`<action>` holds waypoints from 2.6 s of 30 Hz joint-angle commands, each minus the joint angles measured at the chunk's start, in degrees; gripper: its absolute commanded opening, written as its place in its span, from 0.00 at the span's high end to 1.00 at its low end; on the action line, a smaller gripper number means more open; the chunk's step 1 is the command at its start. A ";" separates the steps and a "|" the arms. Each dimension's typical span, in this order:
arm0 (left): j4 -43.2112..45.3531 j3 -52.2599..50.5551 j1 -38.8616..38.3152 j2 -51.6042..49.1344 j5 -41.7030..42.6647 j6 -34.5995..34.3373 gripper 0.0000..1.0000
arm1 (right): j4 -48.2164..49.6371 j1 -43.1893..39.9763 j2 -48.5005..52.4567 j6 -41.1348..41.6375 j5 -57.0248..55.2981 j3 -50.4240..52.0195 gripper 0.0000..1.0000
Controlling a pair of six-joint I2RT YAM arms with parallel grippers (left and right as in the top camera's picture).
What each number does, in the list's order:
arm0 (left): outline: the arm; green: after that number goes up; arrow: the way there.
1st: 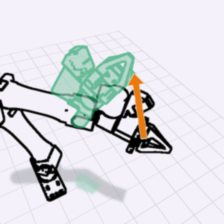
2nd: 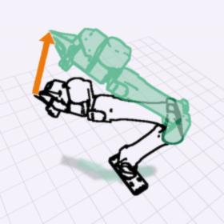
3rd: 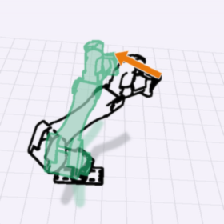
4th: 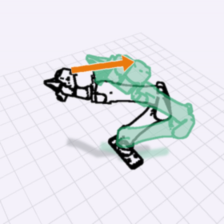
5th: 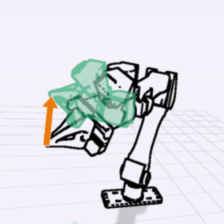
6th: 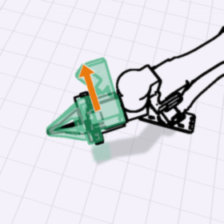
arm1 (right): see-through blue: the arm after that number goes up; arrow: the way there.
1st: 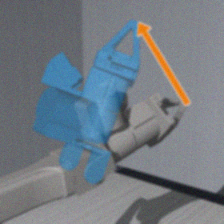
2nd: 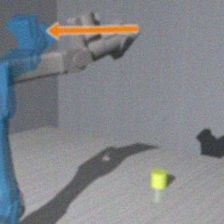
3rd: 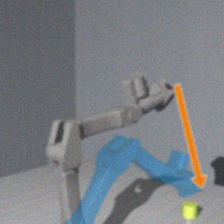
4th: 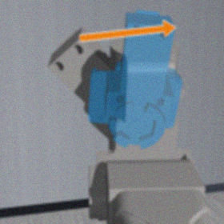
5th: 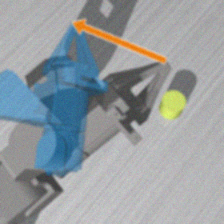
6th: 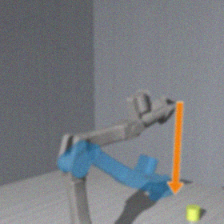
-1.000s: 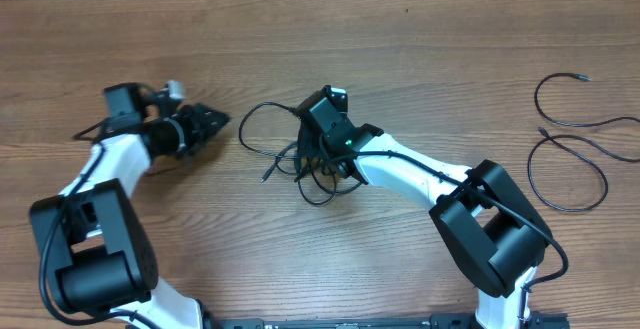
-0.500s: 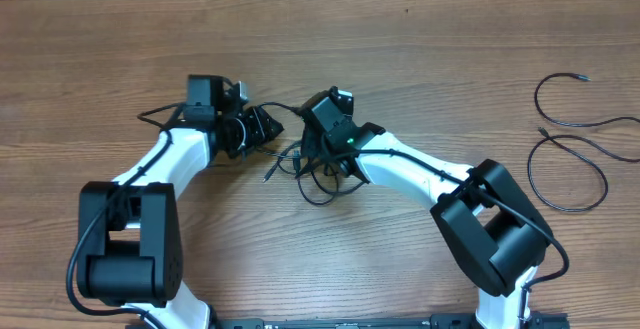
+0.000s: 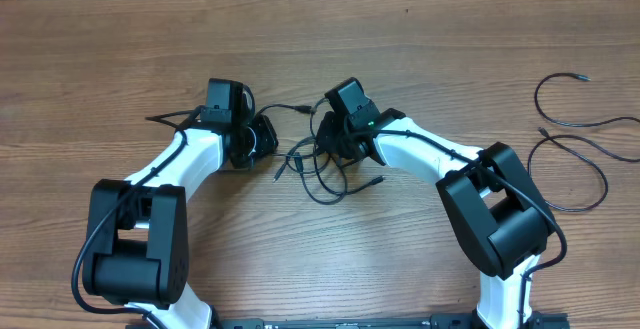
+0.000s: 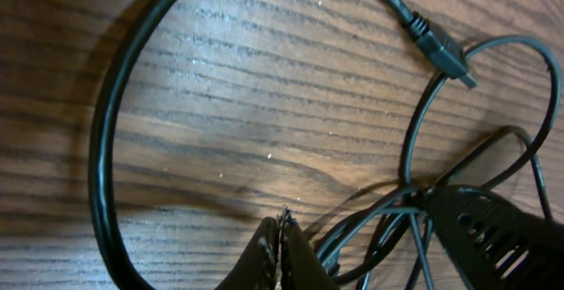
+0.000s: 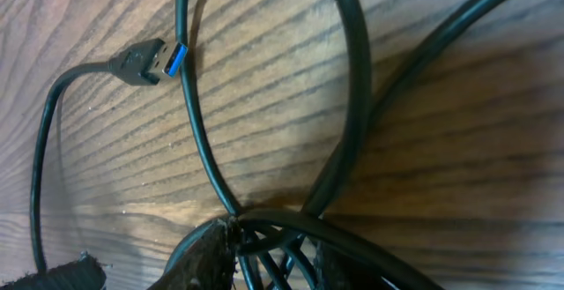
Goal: Untangle cables
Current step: 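Move the left gripper to the pile beside the right gripper, then grasp cables with both grippers and pull them slightly apart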
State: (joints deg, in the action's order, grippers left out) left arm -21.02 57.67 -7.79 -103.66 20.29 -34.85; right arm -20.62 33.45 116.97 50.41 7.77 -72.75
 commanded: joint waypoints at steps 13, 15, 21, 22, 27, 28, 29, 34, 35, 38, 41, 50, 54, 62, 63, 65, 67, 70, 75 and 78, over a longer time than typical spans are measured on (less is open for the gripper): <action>1.95 -0.22 6.97 -0.83 11.13 5.05 0.96 | 1.84 0.28 2.64 0.17 6.88 0.37 0.94; 0.57 -0.22 8.68 -0.83 10.60 5.01 0.96 | 1.92 0.28 2.64 0.17 6.67 0.37 0.96; -3.41 -0.24 11.63 -0.83 9.62 2.75 0.65 | 2.10 0.28 2.64 0.17 6.23 0.37 0.96; -3.72 -0.24 11.41 -0.83 8.90 2.40 0.58 | 2.14 0.28 2.64 0.17 6.25 0.37 0.96; -3.52 -0.24 9.07 -0.85 7.13 1.14 0.46 | 4.15 0.59 2.64 -0.72 8.07 0.37 0.96; -3.37 -0.24 8.59 -0.83 7.06 0.96 0.47 | 4.85 0.79 2.64 -2.03 8.68 0.37 0.96; -3.30 -0.24 8.02 -0.85 6.86 0.76 0.51 | 5.66 1.07 2.64 -3.32 9.09 0.37 0.96; -2.78 -0.24 5.73 -0.85 6.10 -1.01 0.59 | 7.15 2.43 2.64 -4.44 8.31 0.37 0.96; -2.73 -0.24 5.38 -0.85 6.10 -1.20 0.59 | 7.26 2.49 2.64 -4.42 7.76 0.37 0.96; -2.60 -0.24 4.74 -0.85 6.12 -1.20 0.59 | 7.32 2.49 2.64 -4.39 6.86 0.37 0.96; -2.27 -0.24 4.39 -0.83 6.32 -1.22 0.59 | 7.32 2.49 2.64 -4.42 6.86 0.37 0.96; -2.05 -0.24 4.33 -0.85 6.93 -1.40 0.79 | 7.34 2.49 2.64 -4.42 6.29 0.37 0.96; -1.57 -0.24 4.33 -0.83 7.89 -1.38 0.84 | 7.34 2.49 2.64 -4.42 6.23 0.37 0.96; -1.07 -0.24 4.33 -0.83 8.09 -1.36 0.96 | 7.21 2.49 2.64 -4.39 10.62 0.37 0.96; -0.87 -0.24 4.33 -0.83 8.28 -1.33 0.96 | 7.06 2.51 2.64 -4.37 11.13 0.37 0.96; -0.59 -0.24 4.35 -0.83 8.26 -1.11 0.96 | 6.84 2.49 2.64 -4.39 11.23 0.37 0.96; -0.44 -0.24 4.46 -0.83 8.26 -1.05 0.96 | 6.58 2.49 2.64 -4.39 11.26 0.37 0.92; 0.09 -0.24 4.48 -0.83 8.48 0.11 0.96 | 6.27 2.49 2.62 -4.44 13.53 0.37 0.91; 0.37 -0.24 4.46 -0.83 9.57 1.38 0.96 | 6.32 2.49 2.32 -5.75 14.91 -0.72 0.90; 0.70 -0.24 4.46 -0.83 9.79 1.68 0.96 | 5.73 2.49 2.29 -5.77 15.91 -1.64 0.87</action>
State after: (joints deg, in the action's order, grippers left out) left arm -20.71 57.67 -3.03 -103.70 28.77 -35.00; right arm -14.90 35.46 118.69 45.58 21.65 -72.75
